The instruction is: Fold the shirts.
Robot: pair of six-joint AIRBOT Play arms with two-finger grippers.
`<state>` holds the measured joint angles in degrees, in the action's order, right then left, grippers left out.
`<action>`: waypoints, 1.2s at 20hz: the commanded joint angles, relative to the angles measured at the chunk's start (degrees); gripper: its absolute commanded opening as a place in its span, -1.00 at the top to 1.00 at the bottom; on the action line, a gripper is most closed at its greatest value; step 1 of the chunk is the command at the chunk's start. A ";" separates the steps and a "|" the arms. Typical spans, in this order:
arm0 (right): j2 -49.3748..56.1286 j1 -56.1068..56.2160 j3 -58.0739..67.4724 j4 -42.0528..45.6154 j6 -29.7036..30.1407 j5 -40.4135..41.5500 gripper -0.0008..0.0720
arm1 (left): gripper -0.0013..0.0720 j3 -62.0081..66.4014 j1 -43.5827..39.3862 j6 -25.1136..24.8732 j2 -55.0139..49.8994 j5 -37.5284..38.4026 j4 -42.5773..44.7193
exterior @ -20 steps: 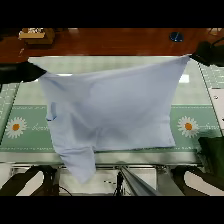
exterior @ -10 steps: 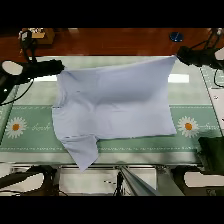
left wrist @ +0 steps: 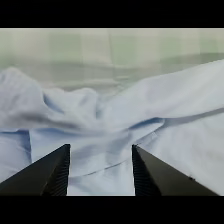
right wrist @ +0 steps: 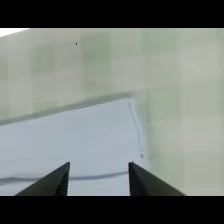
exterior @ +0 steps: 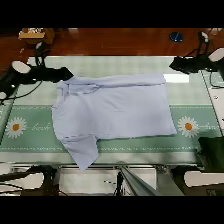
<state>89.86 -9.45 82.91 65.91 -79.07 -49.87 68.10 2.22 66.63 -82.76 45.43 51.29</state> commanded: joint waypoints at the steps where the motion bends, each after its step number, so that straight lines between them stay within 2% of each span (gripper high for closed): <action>1: -6.32 -2.97 3.58 11.26 4.20 -15.32 -0.19 | -0.34 6.03 7.39 6.99 3.63 20.44 8.04; 2: -8.39 -3.78 3.39 18.25 3.91 -20.39 -0.13 | -0.34 6.12 10.01 11.47 5.33 25.99 13.55; 3: -10.34 -5.44 2.29 22.97 0.76 -23.37 -0.04 | -0.34 4.92 12.63 14.62 7.02 32.11 18.45; 5: -13.05 -9.46 -2.56 22.49 -0.74 -26.16 -0.05 | -0.34 -2.03 16.41 13.94 9.99 41.79 21.88; 6: -13.79 -11.32 -5.60 20.87 -0.59 -27.21 -0.13 | -0.34 -7.10 17.79 13.57 11.47 43.36 21.62; 7: -14.32 -13.27 -9.09 17.84 0.00 -27.93 -0.25 | -0.34 -12.68 18.78 13.31 12.98 43.10 21.59; 9: -14.45 -16.33 -14.62 10.69 2.75 -30.08 -0.38 | -0.36 -20.63 19.69 11.61 14.21 43.52 20.31; 12: -14.45 -18.67 -19.39 1.90 6.38 -31.41 -0.38 | -0.37 -26.82 19.61 8.83 14.40 43.76 14.97; 14: -14.45 -18.71 -20.41 0.26 7.69 -31.28 -0.38 | -0.37 -29.03 19.61 7.41 14.38 43.50 13.60; 15: -14.45 -18.64 -20.55 0.02 8.04 -30.91 -0.38 | -0.43 -29.86 19.61 7.30 14.38 43.45 13.60; 16: -14.45 -18.67 -20.55 -0.04 8.11 -30.49 -0.38 | -0.59 -30.82 19.61 7.30 14.38 43.17 13.60; 18: -14.45 -18.67 -20.55 -0.04 8.22 -29.64 -0.38 | -0.59 -33.20 19.58 7.28 14.34 41.75 13.40; 21: -14.45 -18.67 -20.55 -0.07 8.24 -29.62 -0.38 | -0.59 -37.42 19.54 7.30 14.29 36.30 13.03; 24: -14.45 -18.67 -20.55 -2.49 8.26 -30.16 -0.38 | -0.58 -39.69 19.54 5.57 14.29 25.57 9.68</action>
<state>75.46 -28.08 62.48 65.54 -71.05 -79.61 30.92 21.71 73.76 -68.49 80.01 63.75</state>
